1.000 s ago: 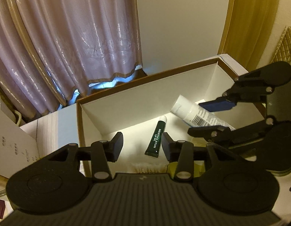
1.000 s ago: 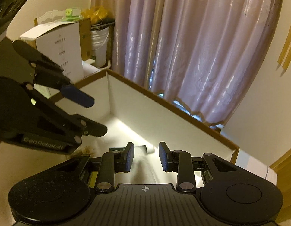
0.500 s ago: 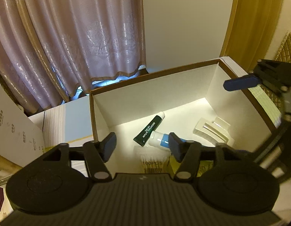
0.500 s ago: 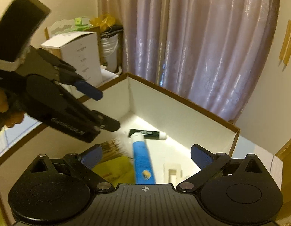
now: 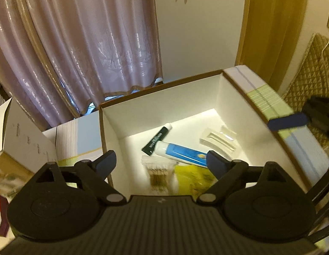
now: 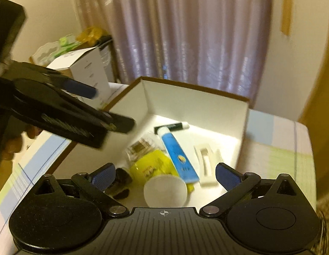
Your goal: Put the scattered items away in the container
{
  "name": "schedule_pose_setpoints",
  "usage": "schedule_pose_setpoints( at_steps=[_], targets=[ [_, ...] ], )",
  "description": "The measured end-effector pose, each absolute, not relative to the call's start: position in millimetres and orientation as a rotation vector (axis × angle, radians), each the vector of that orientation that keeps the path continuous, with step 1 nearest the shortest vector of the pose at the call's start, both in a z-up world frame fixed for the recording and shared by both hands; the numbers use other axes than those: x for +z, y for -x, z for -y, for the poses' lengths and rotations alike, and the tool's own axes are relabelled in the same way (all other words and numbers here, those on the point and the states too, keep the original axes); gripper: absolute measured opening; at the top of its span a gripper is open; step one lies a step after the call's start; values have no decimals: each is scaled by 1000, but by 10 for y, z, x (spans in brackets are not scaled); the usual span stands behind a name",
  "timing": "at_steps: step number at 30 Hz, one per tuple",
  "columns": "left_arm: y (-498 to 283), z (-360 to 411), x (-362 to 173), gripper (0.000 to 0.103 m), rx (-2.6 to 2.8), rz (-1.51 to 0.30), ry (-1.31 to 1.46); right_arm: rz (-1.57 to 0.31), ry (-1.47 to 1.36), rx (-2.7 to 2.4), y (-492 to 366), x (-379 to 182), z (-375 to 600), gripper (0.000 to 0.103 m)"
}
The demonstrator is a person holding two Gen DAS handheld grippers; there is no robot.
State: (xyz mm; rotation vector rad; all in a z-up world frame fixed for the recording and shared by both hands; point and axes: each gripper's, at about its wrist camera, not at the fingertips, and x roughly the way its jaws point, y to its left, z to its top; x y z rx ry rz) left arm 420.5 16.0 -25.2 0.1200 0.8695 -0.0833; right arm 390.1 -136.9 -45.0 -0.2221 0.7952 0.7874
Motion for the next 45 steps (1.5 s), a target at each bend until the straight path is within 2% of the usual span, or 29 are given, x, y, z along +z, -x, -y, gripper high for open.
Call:
schedule_pose_setpoints(
  at_steps=[3,17,26,45],
  targets=[
    [-4059,-180,-118,94,-67,-847,-92,-800,191,735,-3807,-362,1478,103],
    [-3306,-157,341,97,-48,-767,-40,-773,113,609,-3310,-105,1664,103],
    [-2859,-167,462,98,20,-749,-109,-744,103,562,-2973,19,1732,103],
    [-2104,-85,614,100,87,-717,-73,-732,101,490,-2350,205,1818,103]
  ],
)
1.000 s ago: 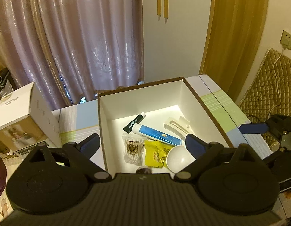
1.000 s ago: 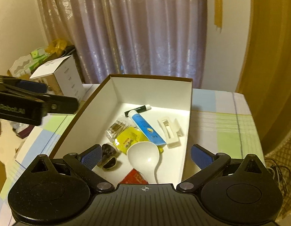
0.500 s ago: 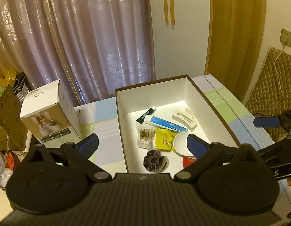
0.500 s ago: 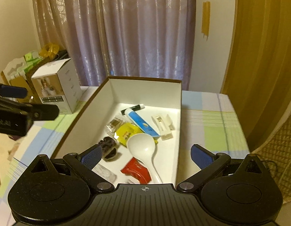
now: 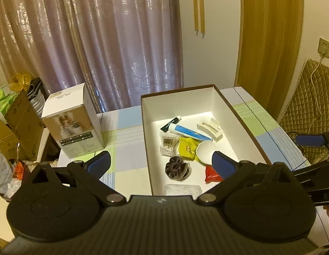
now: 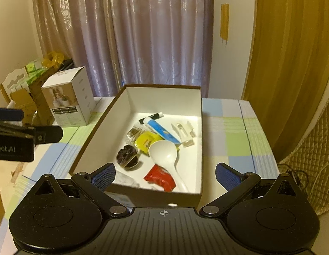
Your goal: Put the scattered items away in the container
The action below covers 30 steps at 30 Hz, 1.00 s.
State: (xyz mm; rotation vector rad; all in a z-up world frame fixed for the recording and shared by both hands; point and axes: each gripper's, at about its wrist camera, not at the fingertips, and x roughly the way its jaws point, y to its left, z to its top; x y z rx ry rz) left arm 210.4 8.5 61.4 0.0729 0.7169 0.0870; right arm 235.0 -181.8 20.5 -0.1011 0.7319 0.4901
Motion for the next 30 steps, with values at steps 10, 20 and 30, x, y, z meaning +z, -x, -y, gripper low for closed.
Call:
schedule_pose_setpoints(
  at_steps=[10,20,30],
  targets=[
    [-1819,-103,603,100,103,-725,-53,-752,61,480,-2167,237,1889,103],
    [-1593,-63,607,100,84,-728,-48,-747,75,477,-1915,282,1857,103],
    [-1439,-35,593,100,71,-726,-69,-745,67,465,-1759,286,1844,103]
  ],
)
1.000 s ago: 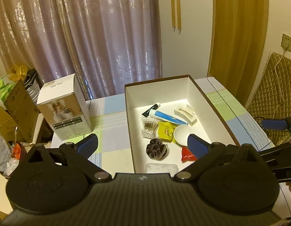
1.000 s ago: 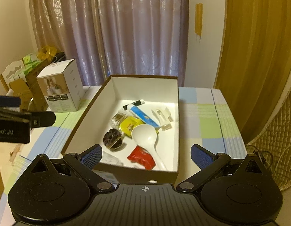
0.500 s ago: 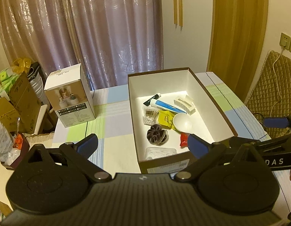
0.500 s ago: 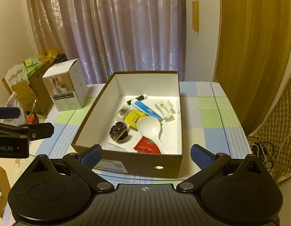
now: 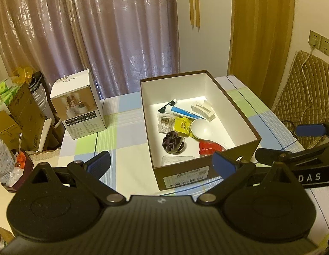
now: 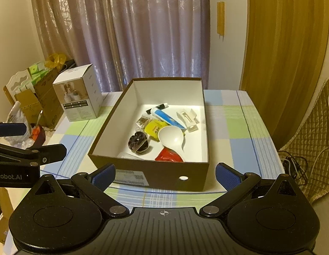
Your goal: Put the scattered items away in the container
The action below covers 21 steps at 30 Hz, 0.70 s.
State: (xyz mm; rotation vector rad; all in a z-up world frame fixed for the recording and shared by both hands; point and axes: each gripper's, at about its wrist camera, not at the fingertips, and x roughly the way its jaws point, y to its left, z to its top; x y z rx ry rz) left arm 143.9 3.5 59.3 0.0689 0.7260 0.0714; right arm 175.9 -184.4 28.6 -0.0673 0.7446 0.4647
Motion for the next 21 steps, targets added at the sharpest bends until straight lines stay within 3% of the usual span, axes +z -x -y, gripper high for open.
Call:
schedule_pose_setpoints(
  at_steps=[21],
  targets=[
    [-1063,-13,512,100,47,-737,-89,-763,49,425,-1369,292,1888,103]
  ],
)
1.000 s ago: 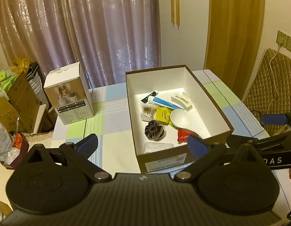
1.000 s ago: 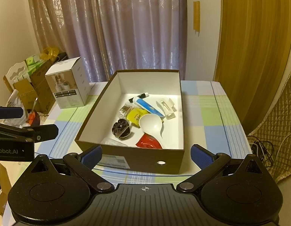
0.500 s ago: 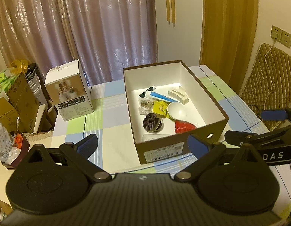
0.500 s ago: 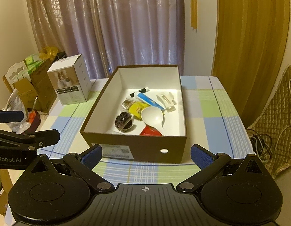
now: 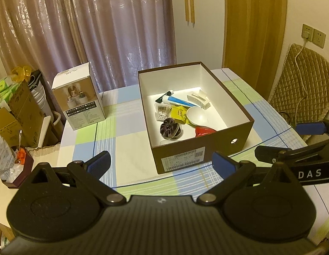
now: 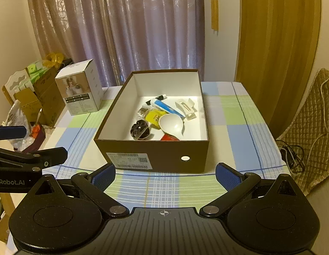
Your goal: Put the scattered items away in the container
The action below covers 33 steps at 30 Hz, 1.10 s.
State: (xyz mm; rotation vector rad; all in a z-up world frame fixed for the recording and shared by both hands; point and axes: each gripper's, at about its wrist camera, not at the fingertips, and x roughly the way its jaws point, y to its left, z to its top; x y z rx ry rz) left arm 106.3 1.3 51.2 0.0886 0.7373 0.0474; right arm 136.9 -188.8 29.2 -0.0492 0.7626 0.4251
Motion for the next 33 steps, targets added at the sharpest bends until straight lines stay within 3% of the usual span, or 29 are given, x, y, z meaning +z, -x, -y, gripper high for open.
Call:
schedule_pose_setpoints(
  at_steps=[33],
  targets=[
    [-592,18,386,100,25,-751,-105,-787,85,417,-905,161,1901,103]
  ],
)
